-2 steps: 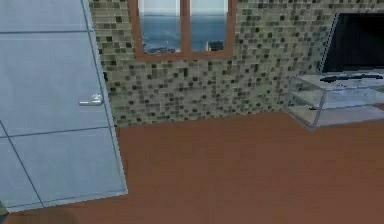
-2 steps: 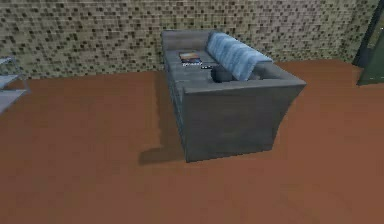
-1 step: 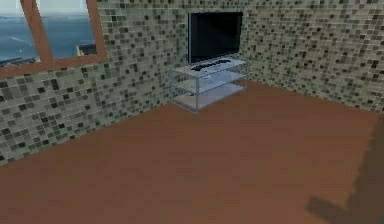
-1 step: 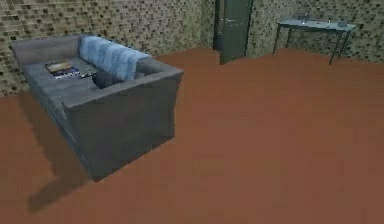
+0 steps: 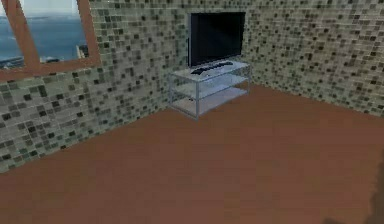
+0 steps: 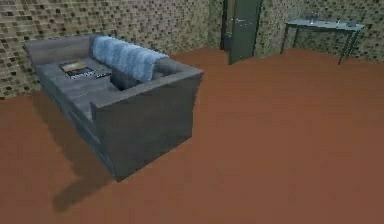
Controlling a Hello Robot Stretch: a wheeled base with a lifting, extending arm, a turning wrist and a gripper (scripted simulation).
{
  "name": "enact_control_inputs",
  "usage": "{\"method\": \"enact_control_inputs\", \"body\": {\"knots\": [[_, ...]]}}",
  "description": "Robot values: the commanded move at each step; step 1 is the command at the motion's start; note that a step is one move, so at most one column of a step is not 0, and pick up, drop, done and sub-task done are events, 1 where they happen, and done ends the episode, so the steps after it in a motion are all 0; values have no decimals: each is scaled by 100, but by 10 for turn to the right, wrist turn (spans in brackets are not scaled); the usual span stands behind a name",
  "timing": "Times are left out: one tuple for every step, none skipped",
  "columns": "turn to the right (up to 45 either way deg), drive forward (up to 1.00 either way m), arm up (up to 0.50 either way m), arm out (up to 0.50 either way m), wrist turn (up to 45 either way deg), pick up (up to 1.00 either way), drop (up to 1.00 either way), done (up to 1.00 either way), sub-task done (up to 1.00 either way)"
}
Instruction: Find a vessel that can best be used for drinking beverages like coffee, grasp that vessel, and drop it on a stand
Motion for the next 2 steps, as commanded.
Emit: {"method": "enact_control_inputs", "body": {"knots": [[-420,0,0,0,0,0,0,0,0],[0,30,0,0,0,0,0,0,0]]}}
